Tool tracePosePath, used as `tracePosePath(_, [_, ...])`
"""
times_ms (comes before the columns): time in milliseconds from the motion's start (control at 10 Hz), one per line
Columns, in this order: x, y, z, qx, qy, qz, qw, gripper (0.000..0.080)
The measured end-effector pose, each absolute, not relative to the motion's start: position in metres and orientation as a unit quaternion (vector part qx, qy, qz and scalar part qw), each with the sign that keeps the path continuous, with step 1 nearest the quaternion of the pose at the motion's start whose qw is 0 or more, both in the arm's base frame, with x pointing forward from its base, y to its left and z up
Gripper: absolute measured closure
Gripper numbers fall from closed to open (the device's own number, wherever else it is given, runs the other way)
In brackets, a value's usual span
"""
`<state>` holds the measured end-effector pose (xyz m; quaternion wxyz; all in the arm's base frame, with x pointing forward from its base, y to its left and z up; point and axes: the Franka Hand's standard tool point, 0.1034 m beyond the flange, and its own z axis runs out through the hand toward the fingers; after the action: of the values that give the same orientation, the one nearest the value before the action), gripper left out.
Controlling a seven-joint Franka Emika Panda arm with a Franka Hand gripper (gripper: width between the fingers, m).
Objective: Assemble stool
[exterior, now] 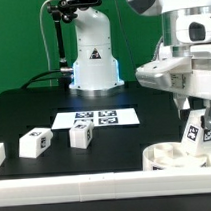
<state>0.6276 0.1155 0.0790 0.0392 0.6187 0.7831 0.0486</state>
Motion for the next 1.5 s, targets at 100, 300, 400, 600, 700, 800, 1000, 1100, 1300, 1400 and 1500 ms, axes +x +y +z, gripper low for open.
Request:
tracePosePath(100, [0.627, 0.115, 0.079, 0.619, 0.783, 0.048, 0.039, 0.0459])
tracePosePath(300, [0.627, 0.114, 0.079, 0.632, 0.773, 0.048, 0.038, 0.0457])
tracePosePath(400, [0.627, 0.114, 0.079, 0.632, 0.773, 0.048, 0.038, 0.0457])
tracePosePath(600, [0.626, 0.11, 0.078, 0.674, 0.738, 0.035, 0.025, 0.0457])
tracePosePath(700, [0.624, 0.107, 0.078, 0.711, 0.703, 0.024, 0.012, 0.0457])
tracePosePath(800, [0.622, 0.106, 0.078, 0.741, 0.671, 0.013, 0.001, 0.0457])
tracePosePath(1000, [0.623, 0.106, 0.078, 0.777, 0.629, 0.011, -0.002, 0.0456])
tracePosePath(1100, [0.623, 0.106, 0.078, 0.804, 0.594, 0.011, -0.003, 0.0456])
tracePosePath(1300, [0.623, 0.106, 0.078, 0.847, 0.531, 0.011, -0.004, 0.0456])
tracePosePath(1400, [0.623, 0.106, 0.078, 0.868, 0.496, 0.011, -0.004, 0.0456])
tracePosePath(1500, [0.622, 0.103, 0.078, 0.894, 0.448, 0.015, -0.014, 0.0456])
